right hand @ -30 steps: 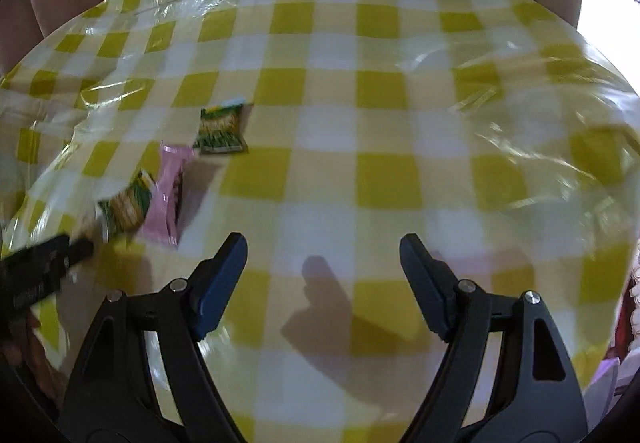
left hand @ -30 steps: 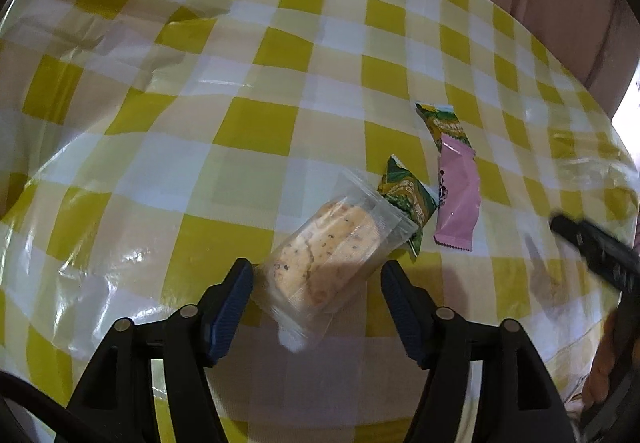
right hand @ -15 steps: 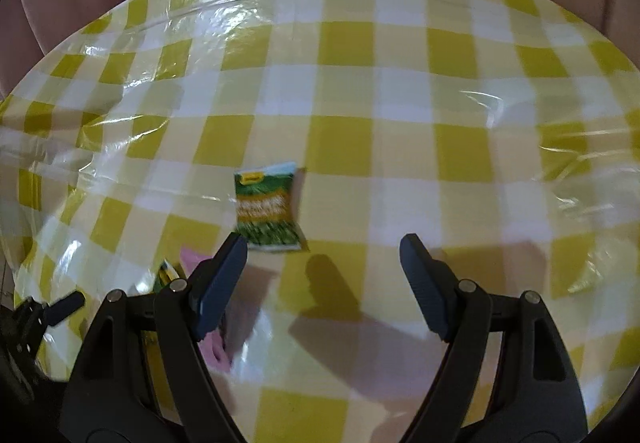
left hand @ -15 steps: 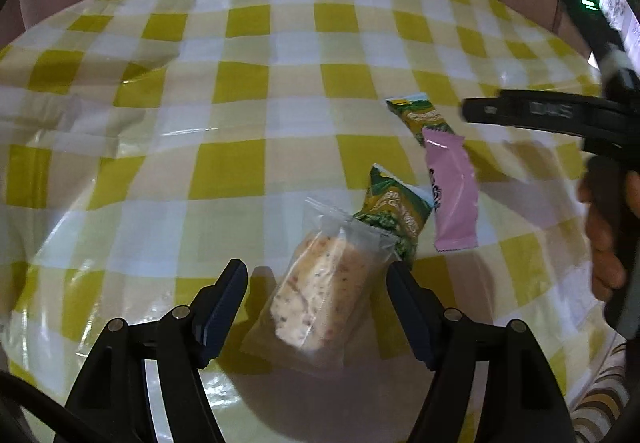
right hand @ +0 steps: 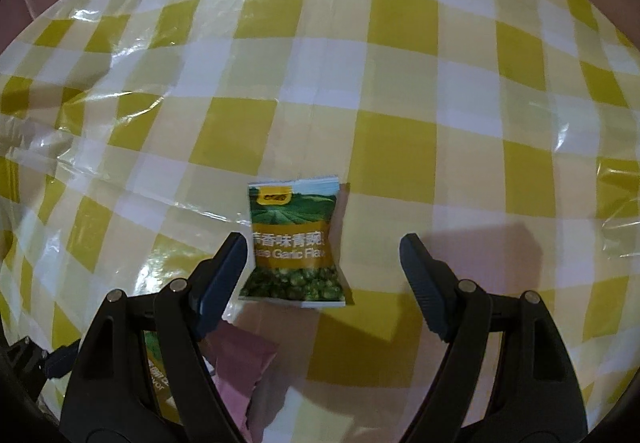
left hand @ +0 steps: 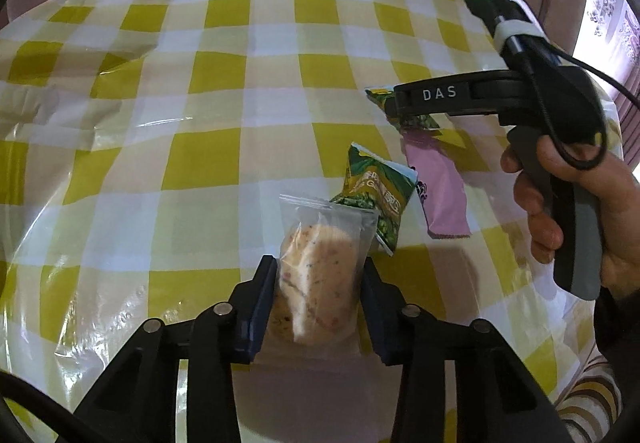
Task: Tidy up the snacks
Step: 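Grasp clear cracker packet with left tool while right moves to green pea packet, then lift the cracker packet with left tool while right lifts the green pea packet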
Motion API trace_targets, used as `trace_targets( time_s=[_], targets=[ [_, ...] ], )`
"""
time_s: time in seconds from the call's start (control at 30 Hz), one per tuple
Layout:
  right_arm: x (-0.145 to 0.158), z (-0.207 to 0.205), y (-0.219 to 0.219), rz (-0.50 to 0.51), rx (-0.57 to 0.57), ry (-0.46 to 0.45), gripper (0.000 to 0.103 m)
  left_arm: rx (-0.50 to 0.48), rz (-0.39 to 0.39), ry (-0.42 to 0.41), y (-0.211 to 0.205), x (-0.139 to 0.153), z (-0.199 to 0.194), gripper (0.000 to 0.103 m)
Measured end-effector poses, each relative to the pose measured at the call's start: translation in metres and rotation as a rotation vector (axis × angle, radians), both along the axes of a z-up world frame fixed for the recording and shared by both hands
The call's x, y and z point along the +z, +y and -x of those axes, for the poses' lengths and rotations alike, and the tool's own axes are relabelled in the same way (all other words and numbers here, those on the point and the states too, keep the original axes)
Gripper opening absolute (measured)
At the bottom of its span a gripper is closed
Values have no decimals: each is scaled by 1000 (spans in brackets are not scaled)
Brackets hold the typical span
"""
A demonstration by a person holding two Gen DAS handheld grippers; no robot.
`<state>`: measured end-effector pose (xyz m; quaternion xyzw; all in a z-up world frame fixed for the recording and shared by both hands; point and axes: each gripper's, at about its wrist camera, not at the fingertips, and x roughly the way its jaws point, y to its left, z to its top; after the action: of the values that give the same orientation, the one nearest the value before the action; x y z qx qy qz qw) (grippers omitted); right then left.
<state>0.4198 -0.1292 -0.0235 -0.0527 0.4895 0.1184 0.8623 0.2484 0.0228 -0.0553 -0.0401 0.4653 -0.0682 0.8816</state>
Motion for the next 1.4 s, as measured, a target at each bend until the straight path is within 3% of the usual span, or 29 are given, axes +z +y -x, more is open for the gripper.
trace_targets(
  time_s=[0.23,0.37,0.67,1.07,1.4],
  targets=[
    [-4,-5,-7,4,-6,1,47,23,26,4,5,1,7,40],
    [-4,-2,-13,0,-10,-1,42,31,34,6,6,0,7,39],
    [-6,30,-41,26,-35,-9,40,57,45,22,9,-1,9,39],
    [-5,111,-70,30,25,-8,39,82,36,59,3,1,26,38],
    [39,168,-102,-46,27,-95,39,78,51,29,-10,14,47,38]
  ],
)
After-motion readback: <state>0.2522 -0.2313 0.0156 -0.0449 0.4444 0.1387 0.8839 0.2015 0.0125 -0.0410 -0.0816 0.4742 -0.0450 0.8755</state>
